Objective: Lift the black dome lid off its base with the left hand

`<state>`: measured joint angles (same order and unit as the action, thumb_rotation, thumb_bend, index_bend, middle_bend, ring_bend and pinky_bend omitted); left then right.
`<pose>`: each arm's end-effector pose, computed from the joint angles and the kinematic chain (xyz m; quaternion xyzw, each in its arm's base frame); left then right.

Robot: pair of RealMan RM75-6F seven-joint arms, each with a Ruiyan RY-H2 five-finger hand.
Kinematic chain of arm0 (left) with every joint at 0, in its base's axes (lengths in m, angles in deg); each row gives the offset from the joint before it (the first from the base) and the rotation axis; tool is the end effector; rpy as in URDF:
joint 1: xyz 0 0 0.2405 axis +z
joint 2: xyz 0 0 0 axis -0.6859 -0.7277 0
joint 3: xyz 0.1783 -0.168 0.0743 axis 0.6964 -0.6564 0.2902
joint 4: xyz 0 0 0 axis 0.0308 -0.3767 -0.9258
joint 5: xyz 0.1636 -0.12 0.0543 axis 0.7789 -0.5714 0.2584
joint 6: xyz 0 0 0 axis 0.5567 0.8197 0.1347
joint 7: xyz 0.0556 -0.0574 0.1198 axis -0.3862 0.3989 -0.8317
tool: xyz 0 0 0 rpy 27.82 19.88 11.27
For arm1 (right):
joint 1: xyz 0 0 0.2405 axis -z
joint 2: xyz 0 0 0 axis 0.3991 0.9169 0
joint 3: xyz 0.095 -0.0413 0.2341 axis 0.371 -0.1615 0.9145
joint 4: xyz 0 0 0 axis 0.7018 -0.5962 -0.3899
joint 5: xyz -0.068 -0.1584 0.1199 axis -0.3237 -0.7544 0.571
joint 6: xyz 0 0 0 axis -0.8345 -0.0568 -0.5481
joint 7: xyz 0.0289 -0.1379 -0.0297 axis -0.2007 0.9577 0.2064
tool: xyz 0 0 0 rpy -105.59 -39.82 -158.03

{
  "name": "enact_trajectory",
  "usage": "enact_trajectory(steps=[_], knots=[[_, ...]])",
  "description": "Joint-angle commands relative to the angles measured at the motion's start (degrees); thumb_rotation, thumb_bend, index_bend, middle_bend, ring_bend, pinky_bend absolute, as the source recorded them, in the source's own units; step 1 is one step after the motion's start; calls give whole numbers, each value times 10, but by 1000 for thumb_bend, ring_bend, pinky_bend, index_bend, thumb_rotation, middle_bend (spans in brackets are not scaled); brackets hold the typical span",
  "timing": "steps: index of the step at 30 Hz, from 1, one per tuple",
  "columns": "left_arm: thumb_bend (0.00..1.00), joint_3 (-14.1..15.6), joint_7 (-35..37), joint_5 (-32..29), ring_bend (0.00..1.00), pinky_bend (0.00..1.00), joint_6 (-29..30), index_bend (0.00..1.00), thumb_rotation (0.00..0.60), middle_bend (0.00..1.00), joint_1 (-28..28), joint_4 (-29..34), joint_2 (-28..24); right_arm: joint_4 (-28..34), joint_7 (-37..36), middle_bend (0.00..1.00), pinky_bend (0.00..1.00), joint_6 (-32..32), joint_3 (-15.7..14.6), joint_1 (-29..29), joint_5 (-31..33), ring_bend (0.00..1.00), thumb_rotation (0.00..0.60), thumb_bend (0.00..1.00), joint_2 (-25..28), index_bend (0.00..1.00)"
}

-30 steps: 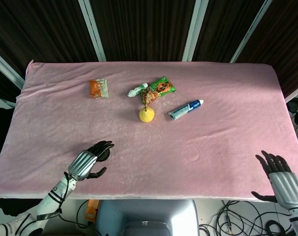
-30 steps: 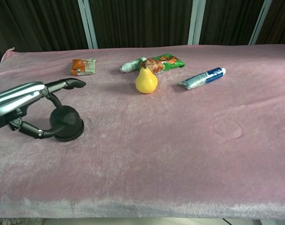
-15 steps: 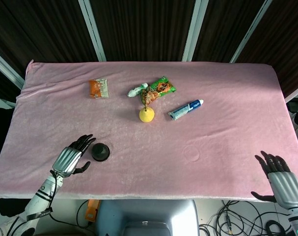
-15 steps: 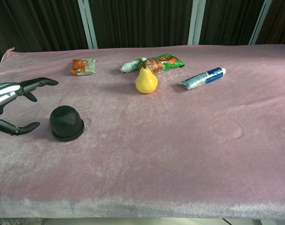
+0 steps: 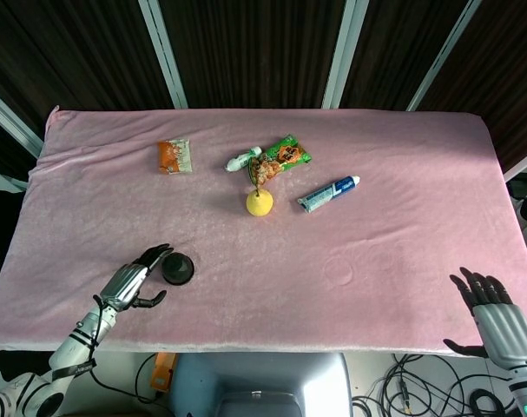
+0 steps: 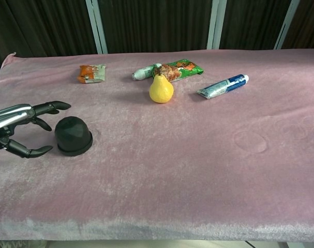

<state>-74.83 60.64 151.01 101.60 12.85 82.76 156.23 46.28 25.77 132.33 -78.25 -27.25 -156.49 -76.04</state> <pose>-0.2533 0.2899 0.0098 -0.6810 -0.5137 -0.4086 0.3248 -0.3043 -0.1429 0.1670 0.6767 -0.4161 0.2420 0.5571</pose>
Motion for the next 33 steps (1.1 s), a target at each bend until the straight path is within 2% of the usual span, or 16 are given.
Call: enact_trajectory(steps=[1, 9, 23, 33], knots=[[364, -10, 21, 1, 16, 235, -2, 84, 600, 15, -8, -44, 29, 1, 2, 0, 176, -2, 0, -1, 1, 0, 600, 101, 0, 0], [363, -14, 26, -5, 14, 232, -5, 88, 600, 14, -9, -104, 73, 1, 3, 0, 176, -5, 0, -3, 3, 0, 600, 101, 1, 0], [363, -9, 70, 9, 14, 218, -15, 116, 600, 19, -19, -128, 103, 3, 7, 0, 176, -13, -1, -6, 9, 0, 600, 101, 2, 0], [362, -19, 61, -2, 19, 218, -10, 150, 600, 45, -19, -171, 155, 5, 12, 0, 176, -21, -1, -10, 16, 0, 600, 101, 3, 0]])
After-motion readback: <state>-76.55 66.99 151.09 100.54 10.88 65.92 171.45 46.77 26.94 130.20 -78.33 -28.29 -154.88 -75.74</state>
